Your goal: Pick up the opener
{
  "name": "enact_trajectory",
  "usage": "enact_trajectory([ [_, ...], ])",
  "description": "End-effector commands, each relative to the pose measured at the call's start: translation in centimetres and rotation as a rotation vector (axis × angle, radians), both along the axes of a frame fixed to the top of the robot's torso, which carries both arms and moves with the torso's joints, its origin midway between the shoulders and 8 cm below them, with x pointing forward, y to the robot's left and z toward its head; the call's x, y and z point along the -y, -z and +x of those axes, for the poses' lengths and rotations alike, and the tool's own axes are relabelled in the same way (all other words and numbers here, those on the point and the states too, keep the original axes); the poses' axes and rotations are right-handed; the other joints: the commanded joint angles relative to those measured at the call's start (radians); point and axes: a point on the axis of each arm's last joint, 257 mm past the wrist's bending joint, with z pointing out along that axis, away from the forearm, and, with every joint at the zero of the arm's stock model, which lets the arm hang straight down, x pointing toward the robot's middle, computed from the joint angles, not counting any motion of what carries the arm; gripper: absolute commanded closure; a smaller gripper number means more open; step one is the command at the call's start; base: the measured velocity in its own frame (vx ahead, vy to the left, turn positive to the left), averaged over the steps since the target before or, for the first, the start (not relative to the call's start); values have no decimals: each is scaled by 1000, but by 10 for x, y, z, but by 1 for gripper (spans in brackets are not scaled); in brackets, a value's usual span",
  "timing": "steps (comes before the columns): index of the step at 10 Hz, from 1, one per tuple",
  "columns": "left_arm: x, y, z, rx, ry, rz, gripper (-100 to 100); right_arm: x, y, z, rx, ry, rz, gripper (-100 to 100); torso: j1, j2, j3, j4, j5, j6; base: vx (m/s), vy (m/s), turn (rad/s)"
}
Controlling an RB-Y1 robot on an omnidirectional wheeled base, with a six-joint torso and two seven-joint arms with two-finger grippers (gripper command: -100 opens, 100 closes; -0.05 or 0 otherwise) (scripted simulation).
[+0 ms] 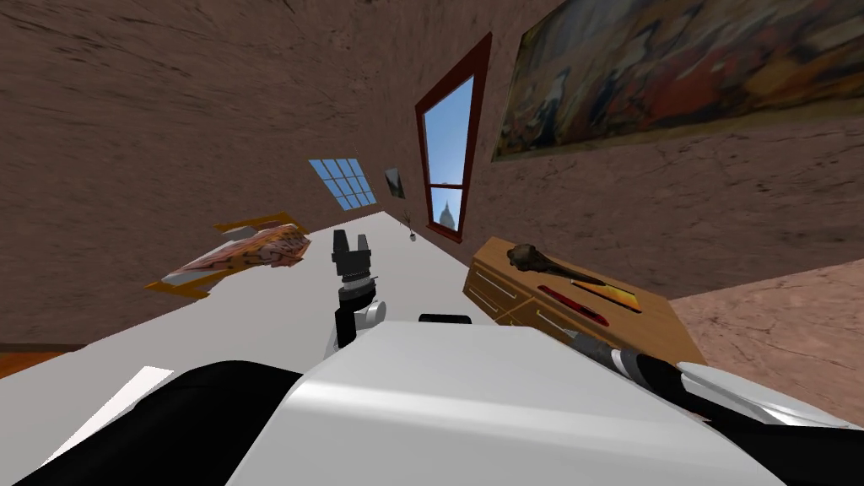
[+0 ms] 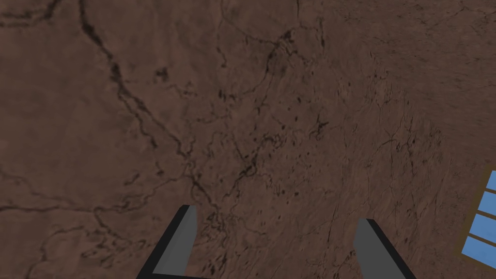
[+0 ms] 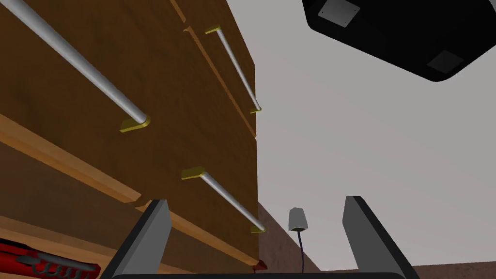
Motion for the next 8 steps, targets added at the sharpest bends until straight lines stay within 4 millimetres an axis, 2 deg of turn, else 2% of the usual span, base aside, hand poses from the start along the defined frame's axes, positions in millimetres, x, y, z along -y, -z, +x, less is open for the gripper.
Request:
enact_trajectory([
  [1, 0, 0, 0, 0, 0, 0, 0, 18, 0, -14, -25, -3, -30, -100, 0, 0, 0, 0, 0, 0, 48, 3, 76],
  [3, 0, 0, 0, 0, 0, 0, 0, 56, -8, -41, -97, -36, -110, -100, 1, 0, 0, 0, 0, 0, 74, 16, 148],
  [4, 0, 0, 0, 0, 0, 0, 0, 63, -9, -45, -104, -26, -122, -100, 1, -2, -1, 0, 0, 0, 71, -2, 70],
  [6, 0, 0, 0, 0, 0, 0, 0, 98, -21, -70, -169, -47, -191, -100, -1, -1, -1, 0, 0, 0, 88, -21, 146],
  [8, 0, 0, 0, 0, 0, 0, 0, 123, -31, -89, -220, -63, -241, -100, -3, -4, -2, -1, -1, 0, 137, -66, 164],
])
